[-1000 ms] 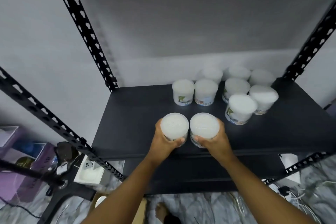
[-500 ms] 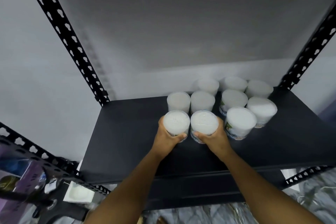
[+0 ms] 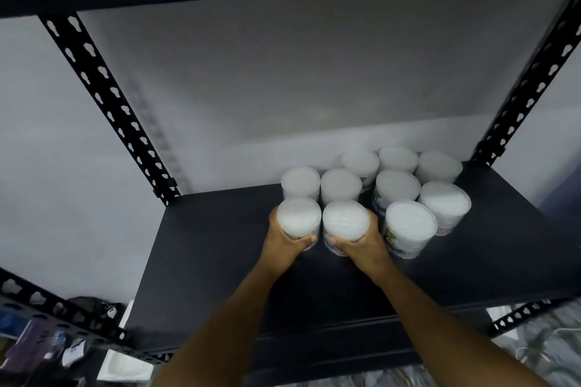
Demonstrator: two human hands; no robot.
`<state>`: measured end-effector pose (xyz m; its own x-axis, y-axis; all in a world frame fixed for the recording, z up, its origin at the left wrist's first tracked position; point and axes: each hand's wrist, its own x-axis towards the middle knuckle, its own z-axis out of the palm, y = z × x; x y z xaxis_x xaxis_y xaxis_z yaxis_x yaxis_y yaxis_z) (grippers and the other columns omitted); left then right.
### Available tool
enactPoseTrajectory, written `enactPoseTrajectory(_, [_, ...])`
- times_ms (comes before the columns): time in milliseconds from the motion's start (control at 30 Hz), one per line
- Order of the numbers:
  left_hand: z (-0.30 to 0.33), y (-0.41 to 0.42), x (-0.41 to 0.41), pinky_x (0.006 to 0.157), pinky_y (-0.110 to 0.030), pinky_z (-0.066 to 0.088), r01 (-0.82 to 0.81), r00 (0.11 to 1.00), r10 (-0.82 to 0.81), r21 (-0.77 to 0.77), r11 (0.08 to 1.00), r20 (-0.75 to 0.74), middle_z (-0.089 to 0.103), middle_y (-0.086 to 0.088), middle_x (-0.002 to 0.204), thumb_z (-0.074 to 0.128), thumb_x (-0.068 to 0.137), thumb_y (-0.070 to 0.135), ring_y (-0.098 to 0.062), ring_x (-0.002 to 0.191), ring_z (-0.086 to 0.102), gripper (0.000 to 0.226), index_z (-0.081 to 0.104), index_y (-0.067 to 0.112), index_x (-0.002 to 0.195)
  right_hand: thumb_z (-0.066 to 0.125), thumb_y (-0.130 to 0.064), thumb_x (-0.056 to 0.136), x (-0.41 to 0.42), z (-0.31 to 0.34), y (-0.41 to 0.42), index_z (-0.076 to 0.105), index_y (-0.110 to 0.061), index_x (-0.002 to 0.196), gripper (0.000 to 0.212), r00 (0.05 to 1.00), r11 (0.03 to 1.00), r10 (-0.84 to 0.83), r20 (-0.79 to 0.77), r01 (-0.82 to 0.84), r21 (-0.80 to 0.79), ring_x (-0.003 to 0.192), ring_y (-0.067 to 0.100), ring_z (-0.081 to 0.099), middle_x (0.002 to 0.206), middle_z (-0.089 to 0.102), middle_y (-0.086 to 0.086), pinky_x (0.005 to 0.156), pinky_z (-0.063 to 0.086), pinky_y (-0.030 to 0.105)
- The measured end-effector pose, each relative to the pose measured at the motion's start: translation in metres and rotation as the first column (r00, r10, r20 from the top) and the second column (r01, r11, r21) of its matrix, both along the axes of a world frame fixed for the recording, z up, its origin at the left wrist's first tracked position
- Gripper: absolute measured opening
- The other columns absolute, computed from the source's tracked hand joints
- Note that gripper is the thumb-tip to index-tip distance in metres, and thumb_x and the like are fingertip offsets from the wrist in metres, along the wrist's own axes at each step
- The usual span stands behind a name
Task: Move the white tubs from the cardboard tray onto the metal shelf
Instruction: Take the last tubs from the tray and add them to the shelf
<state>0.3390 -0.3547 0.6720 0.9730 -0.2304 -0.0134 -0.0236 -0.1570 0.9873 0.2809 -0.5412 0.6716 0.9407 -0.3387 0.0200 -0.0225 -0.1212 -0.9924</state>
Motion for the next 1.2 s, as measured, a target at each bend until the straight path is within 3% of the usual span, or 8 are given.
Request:
enactPoseTrajectory(100, [0.002, 0.0, 0.005, 0.077, -0.014, 0.051, 0.003, 1.0, -0.003, 0.011, 1.0, 0.013, 0.049, 0.007, 0.129, 0.087, 0.062, 0.016, -0.008, 0.117, 0.053, 0.094, 0.028, 0.03, 0.134, 0.088, -0.014, 0.061, 0.004, 0.0, 0.0, 0.03, -0.022, 0.136, 0.095, 1.0, 1.0, -0.007, 0.0, 0.007, -0.004, 0.114, 0.008, 0.05, 0.125, 0.048, -0.008, 0.09, 0.045, 0.023])
enactPoseTrajectory(267, [0.003, -0.002, 0.013, 0.074, -0.011, 0.048, -0.025, 1.0, 0.024, 0.041, 0.999, 0.014, 0.048, 0.011, 0.126, 0.088, 0.06, 0.019, -0.007, 0.115, 0.051, 0.095, 0.029, 0.029, 0.134, 0.089, -0.014, 0.061, 0.012, 0.0, 0.0, 0.031, -0.019, 0.137, 0.096, 1.0, 1.0, -0.02, 0.019, 0.02, -0.012, 0.117, 0.011, 0.05, 0.129, 0.049, -0.002, 0.094, 0.045, 0.026])
enactPoseTrajectory(500, [0.0, -0.001, 0.027, 0.093, -0.026, 0.045, -0.006, 1.0, 0.006, 0.085, 0.996, 0.009, 0.047, 0.014, 0.125, 0.088, 0.061, 0.022, -0.009, 0.118, 0.049, 0.095, 0.027, 0.029, 0.133, 0.088, -0.013, 0.06, 0.026, 0.003, -0.003, 0.036, -0.022, 0.132, 0.089, 0.998, 0.999, -0.043, 0.045, 0.044, -0.02, 0.114, 0.008, 0.051, 0.126, 0.051, -0.005, 0.095, 0.043, 0.026])
enactPoseTrajectory(700, [0.002, -0.002, 0.033, 0.083, -0.016, 0.042, -0.001, 1.0, 0.002, 0.088, 0.996, -0.006, 0.045, 0.017, 0.12, 0.087, 0.063, 0.019, -0.007, 0.116, 0.048, 0.094, 0.025, 0.027, 0.134, 0.088, -0.009, 0.06, 0.034, 0.002, -0.002, 0.038, -0.025, 0.127, 0.085, 0.996, 0.997, -0.071, 0.061, 0.073, -0.037, 0.114, 0.01, 0.052, 0.123, 0.052, -0.007, 0.095, 0.043, 0.027])
enactPoseTrajectory(800, [0.002, -0.003, 0.037, 0.084, -0.017, 0.043, 0.0, 1.0, 0.002, 0.091, 0.996, -0.017, 0.046, 0.011, 0.125, 0.088, 0.061, 0.021, -0.009, 0.118, 0.048, 0.098, 0.025, 0.025, 0.136, 0.09, -0.018, 0.056, 0.037, 0.001, -0.003, 0.042, -0.023, 0.128, 0.087, 0.996, 0.996, -0.07, 0.048, 0.072, -0.049, 0.115, 0.009, 0.054, 0.124, 0.054, -0.005, 0.095, 0.044, 0.028])
enactPoseTrajectory(900, [0.0, -0.003, 0.044, 0.095, -0.028, 0.045, 0.006, 1.0, -0.002, 0.109, 0.994, -0.03, 0.045, 0.008, 0.128, 0.089, 0.057, 0.025, -0.012, 0.12, 0.047, 0.102, 0.025, 0.024, 0.137, 0.09, -0.028, 0.053, 0.04, 0.001, -0.005, 0.039, -0.017, 0.133, 0.095, 0.997, 0.996, -0.067, 0.025, 0.068, -0.065, 0.117, 0.01, 0.053, 0.128, 0.053, -0.003, 0.096, 0.044, 0.028])
enactPoseTrajectory(1033, [0.004, -0.004, 0.05, 0.097, -0.029, 0.04, 0.032, 0.998, -0.025, 0.134, 0.99, -0.053, 0.041, 0.008, 0.125, 0.088, 0.063, 0.019, -0.012, 0.119, 0.043, 0.098, 0.021, 0.021, 0.136, 0.087, -0.012, 0.062, 0.045, 0.004, -0.004, 0.03, -0.013, 0.136, 0.093, 0.998, 0.997, -0.06, -0.009, 0.059, -0.055, 0.116, 0.012, 0.047, 0.126, 0.046, -0.003, 0.095, 0.04, 0.028])
enactPoseTrajectory(1200, [0.008, -0.001, 0.048, 0.097, -0.029, 0.043, 0.042, 0.998, -0.037, 0.098, 0.994, -0.049, 0.038, 0.009, 0.125, 0.087, 0.052, 0.032, -0.013, 0.121, 0.044, 0.102, 0.022, 0.021, 0.131, 0.082, -0.008, 0.068, 0.046, 0.008, -0.007, 0.026, -0.01, 0.137, 0.089, 1.0, 0.994, -0.007, 0.0, 0.007, -0.109, 0.119, 0.01, 0.042, 0.129, 0.042, -0.001, 0.097, 0.036, 0.026])
